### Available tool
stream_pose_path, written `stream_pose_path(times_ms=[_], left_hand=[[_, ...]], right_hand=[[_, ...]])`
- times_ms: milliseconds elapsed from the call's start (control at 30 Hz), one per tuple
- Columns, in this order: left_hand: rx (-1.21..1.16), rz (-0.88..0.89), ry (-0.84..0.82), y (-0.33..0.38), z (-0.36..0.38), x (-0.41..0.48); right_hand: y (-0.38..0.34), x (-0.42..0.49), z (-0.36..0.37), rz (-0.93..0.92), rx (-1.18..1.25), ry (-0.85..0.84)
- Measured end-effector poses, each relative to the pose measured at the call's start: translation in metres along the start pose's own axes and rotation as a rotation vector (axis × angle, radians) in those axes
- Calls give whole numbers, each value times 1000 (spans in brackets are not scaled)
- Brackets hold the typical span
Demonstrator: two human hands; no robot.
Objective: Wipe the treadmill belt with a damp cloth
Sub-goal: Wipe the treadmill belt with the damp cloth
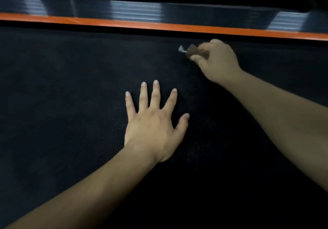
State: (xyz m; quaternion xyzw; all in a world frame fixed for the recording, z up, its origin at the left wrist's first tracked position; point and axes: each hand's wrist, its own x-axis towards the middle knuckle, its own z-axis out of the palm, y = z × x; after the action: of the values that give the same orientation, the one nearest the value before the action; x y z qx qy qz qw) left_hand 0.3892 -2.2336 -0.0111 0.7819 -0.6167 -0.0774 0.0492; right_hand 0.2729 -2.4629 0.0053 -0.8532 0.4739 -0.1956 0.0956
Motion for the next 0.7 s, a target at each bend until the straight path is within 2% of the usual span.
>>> stream_pose_path(times_ms=[67, 200, 267, 333, 400, 467, 533, 600, 700], left_hand=[[2, -8, -6, -1, 1, 1], [5, -10, -2, -1, 0, 1], [7, -15, -4, -1, 1, 0], [5, -17, -6, 0, 1, 1], [2, -18, -4, 0, 1, 2], [9, -22, -9, -1, 1, 1], [10, -27, -12, -1, 1, 1], [11, -26, -11, 0, 1, 1], [7, -30, -11, 0, 1, 2]], right_hand=[[9, 5, -8, -5, -34, -44], [39, 28, -19, 313, -73, 121], [38, 21, -15, 261, -83, 128], [34, 4, -15, 103, -15, 28], [46, -6, -23, 32, -50, -25], [67, 3, -36, 175, -109, 53], [77, 8, -42, 339, -58, 123], [68, -3, -35, 295, -49, 126], [45, -41, -29, 34, -8, 17]])
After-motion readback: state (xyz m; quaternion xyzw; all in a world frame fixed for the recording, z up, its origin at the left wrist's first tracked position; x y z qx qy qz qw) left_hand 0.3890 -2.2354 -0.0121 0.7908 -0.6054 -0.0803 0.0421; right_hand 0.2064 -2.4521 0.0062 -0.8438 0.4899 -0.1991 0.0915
